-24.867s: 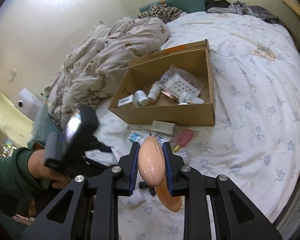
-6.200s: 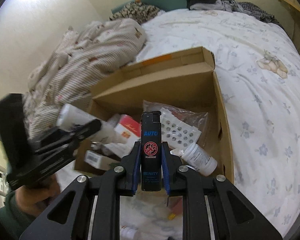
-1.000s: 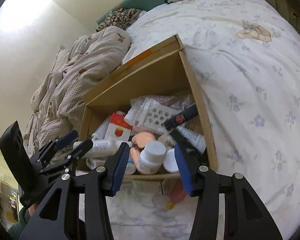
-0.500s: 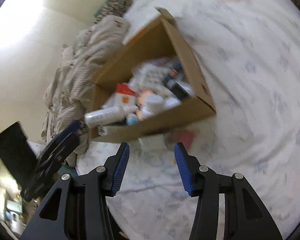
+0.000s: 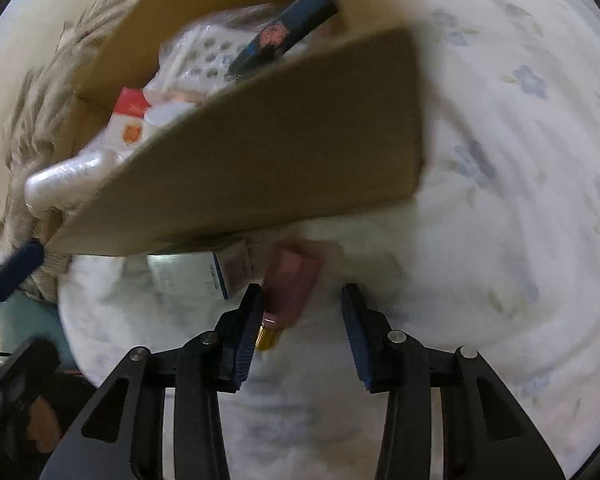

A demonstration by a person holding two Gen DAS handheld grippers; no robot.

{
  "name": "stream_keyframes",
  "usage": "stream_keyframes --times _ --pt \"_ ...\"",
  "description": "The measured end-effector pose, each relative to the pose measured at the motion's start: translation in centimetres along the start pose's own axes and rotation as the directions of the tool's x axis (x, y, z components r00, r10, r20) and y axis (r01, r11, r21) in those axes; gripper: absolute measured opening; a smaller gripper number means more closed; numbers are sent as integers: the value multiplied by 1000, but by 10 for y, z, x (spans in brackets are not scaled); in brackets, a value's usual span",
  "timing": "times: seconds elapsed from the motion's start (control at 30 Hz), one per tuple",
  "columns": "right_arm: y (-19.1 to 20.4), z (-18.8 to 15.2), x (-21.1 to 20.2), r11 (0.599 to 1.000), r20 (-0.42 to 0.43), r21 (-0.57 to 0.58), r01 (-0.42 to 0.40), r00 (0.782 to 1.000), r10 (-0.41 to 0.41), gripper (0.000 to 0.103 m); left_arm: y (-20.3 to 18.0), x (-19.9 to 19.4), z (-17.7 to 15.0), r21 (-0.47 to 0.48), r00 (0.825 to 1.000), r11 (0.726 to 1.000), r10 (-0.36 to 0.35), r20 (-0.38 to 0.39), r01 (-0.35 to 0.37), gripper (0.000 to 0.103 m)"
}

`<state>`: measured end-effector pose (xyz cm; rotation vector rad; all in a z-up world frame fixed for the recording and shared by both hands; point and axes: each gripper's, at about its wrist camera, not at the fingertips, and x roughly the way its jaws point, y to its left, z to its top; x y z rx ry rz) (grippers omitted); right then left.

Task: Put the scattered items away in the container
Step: 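Grasp the pink gold-tipped tube with the right gripper while left grasps the barcode box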

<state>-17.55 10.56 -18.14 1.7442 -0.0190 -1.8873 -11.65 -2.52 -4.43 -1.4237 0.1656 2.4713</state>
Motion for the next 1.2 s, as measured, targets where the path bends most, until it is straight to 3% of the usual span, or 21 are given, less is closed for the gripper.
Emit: stream_keyframes --times 0.1,0.13,0.17,0.23,0.47,0.53,0.63,0.67,0.87,1.1,1.2 --pt "13 1 4 997 25 -63 50 998 -49 39 0 1 0 2 1000 1000 1 -5 -1 63" --pt "16 -2 4 994 30 -89 55 998 -52 26 0 1 0 3 1000 1000 2 -7 -2 63" --pt "20 -4 4 992 31 -115 58 998 -54 19 -1 2 0 4 1000 1000 2 -9 -2 63" --pt "22 -9 2 988 34 -142 62 998 -57 16 -1 2 0 5 1000 1000 3 -12 -3 63" --pt "13 -14 -44 994 105 -103 -25 994 36 16 -1 5 -1 7 1000 1000 7 -27 -6 63" --pt "12 -15 -65 994 140 -91 -59 988 72 16 0 13 -2 -33 998 999 10 -62 -12 64" --pt "11 -19 -105 989 198 -84 -121 971 136 16 3 24 -5 -93 993 995 12 -115 -23 78" --pt "13 -20 -119 986 218 -87 -140 963 156 16 3 27 -6 -113 991 993 12 -133 -27 79" --pt "14 -18 -167 970 306 -90 -225 921 241 16 8 49 -11 -228 971 972 3 -238 -59 79" --pt "10 -11 -190 956 345 -79 -281 892 291 16 12 78 -16 -347 937 931 -13 -349 -116 79" --pt "7 -10 -195 952 351 -77 -297 885 305 16 7 92 -14 -356 931 924 -4 -364 -136 79"
